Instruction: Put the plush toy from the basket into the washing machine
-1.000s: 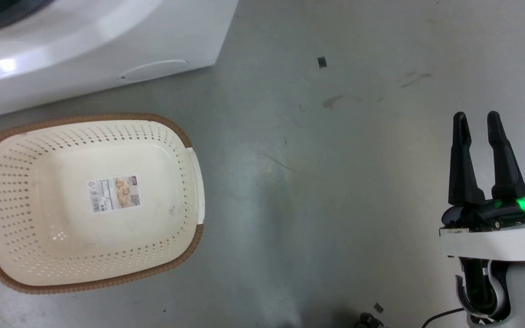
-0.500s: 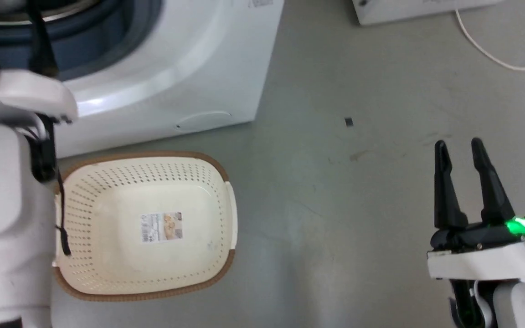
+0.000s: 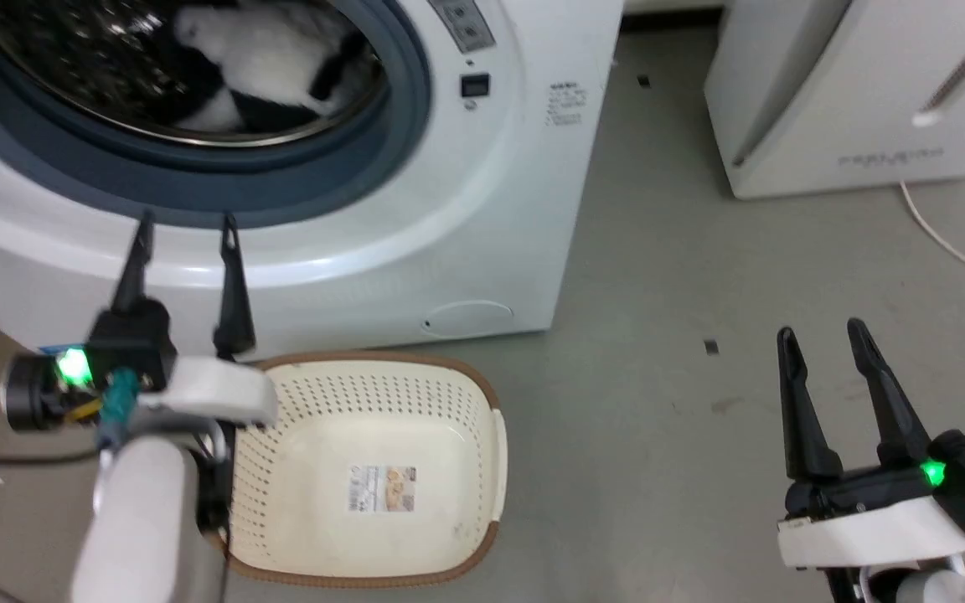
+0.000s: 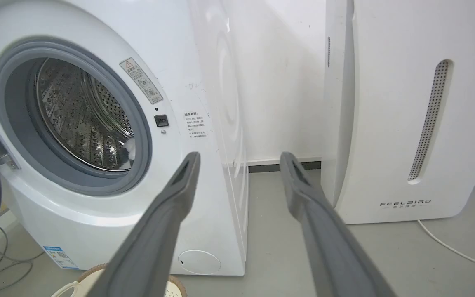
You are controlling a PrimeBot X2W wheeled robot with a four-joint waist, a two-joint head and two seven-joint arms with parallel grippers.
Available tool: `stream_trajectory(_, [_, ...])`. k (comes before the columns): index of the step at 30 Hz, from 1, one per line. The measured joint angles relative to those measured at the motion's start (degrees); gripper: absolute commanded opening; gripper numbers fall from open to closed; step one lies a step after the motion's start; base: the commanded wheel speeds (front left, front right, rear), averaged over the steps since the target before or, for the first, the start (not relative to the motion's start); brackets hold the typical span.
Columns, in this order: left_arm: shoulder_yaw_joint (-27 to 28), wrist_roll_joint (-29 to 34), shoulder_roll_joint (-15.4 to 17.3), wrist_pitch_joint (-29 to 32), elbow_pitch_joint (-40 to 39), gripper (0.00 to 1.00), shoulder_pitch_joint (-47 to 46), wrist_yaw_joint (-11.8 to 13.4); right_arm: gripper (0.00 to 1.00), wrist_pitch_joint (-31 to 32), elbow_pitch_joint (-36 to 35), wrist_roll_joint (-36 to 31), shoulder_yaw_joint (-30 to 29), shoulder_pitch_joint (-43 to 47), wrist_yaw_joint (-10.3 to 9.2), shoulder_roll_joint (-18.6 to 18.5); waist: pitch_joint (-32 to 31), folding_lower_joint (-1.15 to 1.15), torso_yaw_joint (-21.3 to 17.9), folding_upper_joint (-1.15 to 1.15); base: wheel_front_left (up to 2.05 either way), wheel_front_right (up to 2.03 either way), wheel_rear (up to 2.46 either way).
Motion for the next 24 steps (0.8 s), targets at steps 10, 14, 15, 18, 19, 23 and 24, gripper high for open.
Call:
stream_trajectory(10, [-0.7,0.2,-3.2,0.0,-5.4,1.00,15.0,0.0,1.00,0.0,0.4,-2.1,-1.8,5.1,0.00,0.0,-7.9,0.00,4.7,0.00,0.00,0.00,0.00])
stream_trajectory(14, [-0.5,0.4,-3.8,0.0,-6.4,1.00,19.6,0.6,1.00,0.0,0.7,-2.7,-1.9,7.0,0.00,0.0,-10.3,0.00,6.1,0.00,0.00,0.00,0.00])
stream_trajectory(15, [-0.3,0.4,-4.0,0.0,-6.8,1.00,20.7,0.7,1.00,0.0,0.8,-2.7,-1.9,7.6,0.00,0.0,-10.9,0.00,6.4,0.00,0.00,0.00,0.00])
stream_trajectory(18, [-0.2,0.4,-4.4,0.0,-7.5,1.00,23.4,0.9,1.00,0.0,1.0,-2.8,-2.1,8.9,0.00,0.0,-12.1,-0.01,7.4,0.00,0.00,0.00,0.00])
stream_trajectory(19, [-0.2,0.4,-4.5,0.0,-7.6,1.00,24.0,0.9,1.00,0.0,1.1,-2.8,-2.3,9.2,0.00,0.0,-12.3,-0.01,7.7,0.00,0.00,0.00,0.00])
stream_trajectory(23, [0.3,0.4,-4.8,0.1,-7.7,0.00,26.0,1.1,0.00,0.0,1.6,-2.8,-2.7,9.8,0.00,0.0,-13.2,0.00,8.6,0.00,0.00,0.00,0.00])
stream_trajectory(24, [0.2,0.4,-4.8,0.1,-7.7,0.00,26.0,1.1,0.00,0.0,1.6,-2.8,-2.7,9.7,0.01,0.0,-13.2,0.00,8.6,0.00,0.00,0.00,0.00])
